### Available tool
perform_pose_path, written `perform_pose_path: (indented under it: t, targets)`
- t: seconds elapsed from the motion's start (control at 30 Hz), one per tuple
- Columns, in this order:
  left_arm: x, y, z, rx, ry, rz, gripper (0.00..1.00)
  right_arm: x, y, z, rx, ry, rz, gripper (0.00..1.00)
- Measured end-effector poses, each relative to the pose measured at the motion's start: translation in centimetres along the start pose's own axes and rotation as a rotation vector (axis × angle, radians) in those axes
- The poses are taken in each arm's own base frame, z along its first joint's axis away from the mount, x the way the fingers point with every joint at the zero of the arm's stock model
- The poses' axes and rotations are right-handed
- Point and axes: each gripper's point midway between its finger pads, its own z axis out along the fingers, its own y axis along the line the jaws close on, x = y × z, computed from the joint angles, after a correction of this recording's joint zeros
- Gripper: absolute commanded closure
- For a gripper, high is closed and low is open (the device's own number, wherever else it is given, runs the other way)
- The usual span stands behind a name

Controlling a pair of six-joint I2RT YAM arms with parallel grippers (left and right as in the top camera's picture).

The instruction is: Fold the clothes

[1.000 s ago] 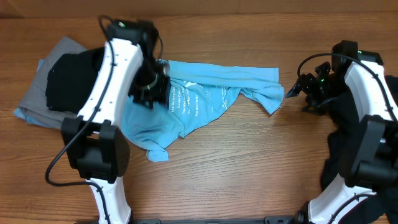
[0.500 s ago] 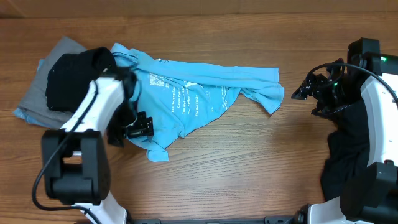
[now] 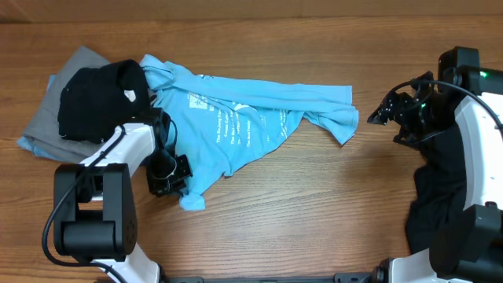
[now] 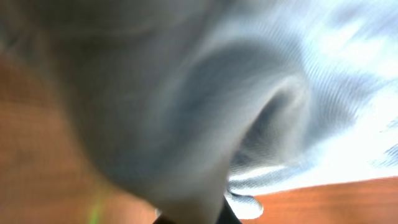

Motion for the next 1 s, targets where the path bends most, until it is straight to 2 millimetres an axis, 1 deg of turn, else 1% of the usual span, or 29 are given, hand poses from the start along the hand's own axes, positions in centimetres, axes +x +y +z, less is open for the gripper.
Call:
perform_pose_path:
  t: [0.07, 0.1, 0.13, 0.2, 0.27, 0.3, 0.33, 0.37, 0.4, 0.47, 0.5, 0.57, 0.63, 0.67, 0.73, 0.77, 0.83, 0.93, 1.0]
  targets:
    - [1.1, 0.6, -0.1, -0.013, 0.05, -0.018, 0.96, -0.5, 0.0, 0.0, 0.0, -0.021, -0.005, 0.12]
    - [1.6, 0.8, -0.4, -0.016, 0.073, -0.024, 0.96, -1.2, -0.1, 0.3, 0.006, -0.046, -0.001, 0.11]
    - [2.0, 1.1, -1.0, -0.013, 0.101, -0.035, 0.96, -1.2, -0.2, 0.3, 0.008, -0.05, 0.001, 0.11]
    - [1.7, 1.5, -2.9, 0.004, 0.096, -0.043, 0.96, -1.5, -0.8, 1.3, 0.019, -0.061, 0.014, 0.11]
    - [0.8, 1.6, -6.0, 0.038, 0.035, -0.042, 0.96, -1.3, -1.7, 3.0, 0.029, -0.05, 0.036, 0.11]
    - [0.3, 1.6, -7.8, 0.057, -0.013, -0.038, 0.96, -1.0, -2.2, 3.9, 0.035, -0.042, 0.046, 0.11]
    - [-0.1, 1.6, -9.6, 0.075, -0.065, -0.033, 0.96, -1.0, -2.4, 4.3, 0.035, -0.04, 0.048, 0.11]
    - [-0.2, 1.7, -11.8, 0.094, -0.121, -0.029, 0.96, -0.7, -2.8, 5.1, 0.038, -0.034, 0.053, 0.11]
    - [-0.1, 1.8, -13.5, 0.106, -0.164, -0.027, 0.96, -0.6, -3.3, 6.1, 0.036, -0.035, 0.06, 0.12]
    - [0.5, 2.2, -17.7, 0.132, -0.276, -0.021, 0.96, -0.2, -3.9, 7.6, 0.03, -0.031, 0.064, 0.12]
    - [1.3, 2.6, -19.3, 0.14, -0.311, -0.025, 0.96, -0.1, -4.2, 8.5, 0.021, -0.037, 0.061, 0.12]
    - [2.6, 3.2, -21.2, 0.135, -0.346, -0.032, 0.96, -0.1, -4.3, 9.6, -0.003, -0.047, 0.054, 0.12]
    - [3.5, 3.7, -22.8, 0.136, -0.39, -0.044, 0.96, 0.4, -4.3, 10.6, -0.032, -0.041, 0.054, 0.12]
    - [4.1, 4.2, -24.3, 0.138, -0.439, -0.055, 0.96, 0.8, -4.2, 11.5, -0.067, -0.035, 0.05, 0.12]
    - [4.6, 4.4, -25.6, 0.14, -0.478, -0.06, 0.96, 1.2, -4.0, 12.0, -0.09, -0.028, 0.045, 0.12]
    - [4.9, 4.5, -26.5, 0.141, -0.51, -0.059, 0.96, 1.7, -3.7, 12.4, -0.105, -0.015, 0.038, 0.13]
    - [5.4, 4.4, -27.8, 0.146, -0.558, -0.052, 0.96, 2.5, -3.4, 13.0, -0.115, 0.006, 0.028, 0.16]
    - [6.2, 4.0, -29.8, 0.161, -0.642, -0.033, 0.96, 3.6, -2.2, 13.8, -0.13, 0.033, -0.018, 0.18]
    - [6.7, 3.6, -31.0, 0.181, -0.693, -0.016, 0.96, 4.6, -0.7, 14.5, -0.143, 0.056, -0.071, 0.21]
